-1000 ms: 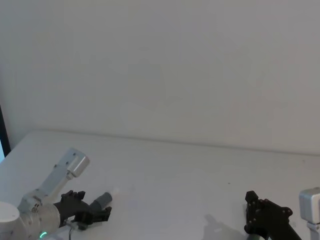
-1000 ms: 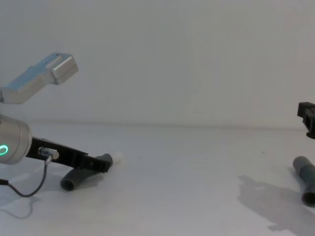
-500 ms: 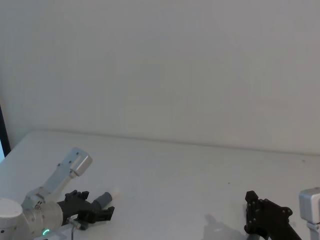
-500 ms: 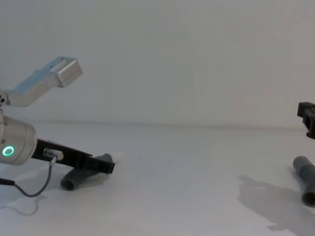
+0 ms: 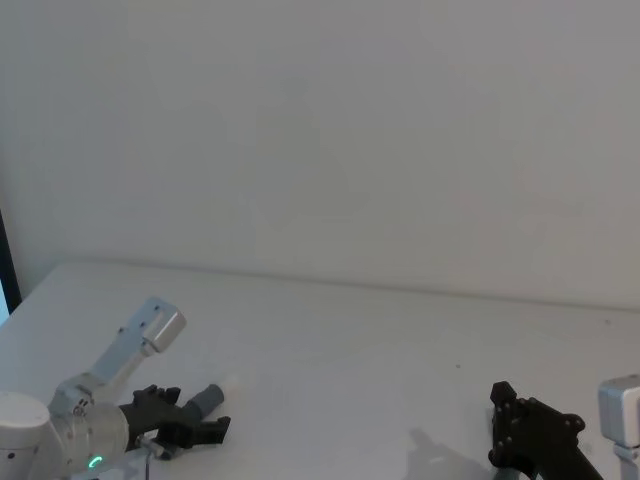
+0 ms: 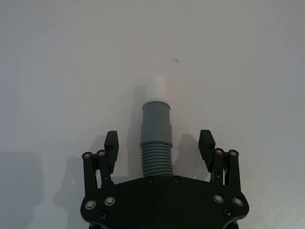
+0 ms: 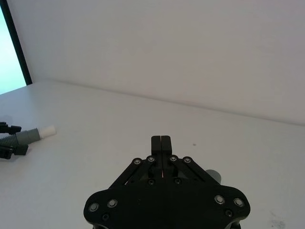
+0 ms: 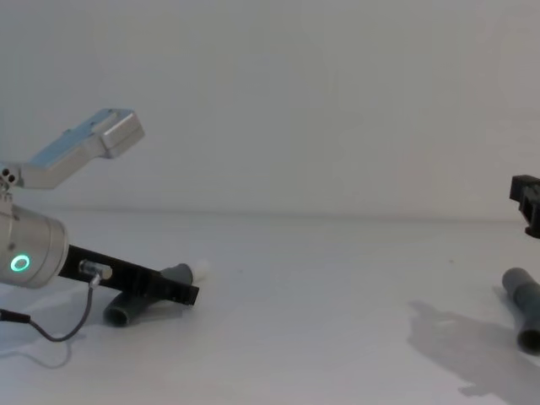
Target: Use both hands to pick up one end of the pipe from the table, align the ends, and insert them.
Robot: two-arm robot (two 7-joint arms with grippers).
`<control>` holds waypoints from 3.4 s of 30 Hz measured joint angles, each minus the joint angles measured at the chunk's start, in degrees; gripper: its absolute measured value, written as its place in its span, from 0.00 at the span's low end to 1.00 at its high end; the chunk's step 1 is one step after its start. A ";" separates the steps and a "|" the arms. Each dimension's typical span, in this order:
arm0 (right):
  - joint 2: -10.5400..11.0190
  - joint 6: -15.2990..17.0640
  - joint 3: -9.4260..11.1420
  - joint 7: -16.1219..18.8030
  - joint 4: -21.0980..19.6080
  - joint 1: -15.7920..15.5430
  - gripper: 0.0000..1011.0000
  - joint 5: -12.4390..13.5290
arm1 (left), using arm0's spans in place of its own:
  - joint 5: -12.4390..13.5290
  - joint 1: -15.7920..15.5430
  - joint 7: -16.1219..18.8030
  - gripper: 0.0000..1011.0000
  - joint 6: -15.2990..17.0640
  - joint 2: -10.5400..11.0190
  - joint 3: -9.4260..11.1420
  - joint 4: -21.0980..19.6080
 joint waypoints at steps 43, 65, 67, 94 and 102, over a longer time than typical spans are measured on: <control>0.00 0.00 0.00 0.00 0.00 0.00 0.00 0.00 | -0.65 -1.29 -0.39 0.58 0.68 -0.67 0.27 2.30; 0.00 0.00 0.00 0.00 0.00 0.00 0.37 0.00 | -0.64 -1.29 -0.38 0.44 0.73 -0.67 0.26 2.38; 0.00 0.00 0.00 0.00 0.00 0.00 0.42 0.00 | -0.65 -1.30 -0.38 0.43 0.73 -0.67 0.26 2.38; 0.22 -0.43 1.09 1.02 0.38 0.06 0.99 0.17 | -0.64 -1.29 -0.37 0.34 0.73 -0.67 0.27 2.38; -0.38 1.18 1.82 -0.89 1.61 1.06 0.99 -1.10 | -0.64 -1.29 -0.38 0.34 0.73 -0.67 0.27 2.38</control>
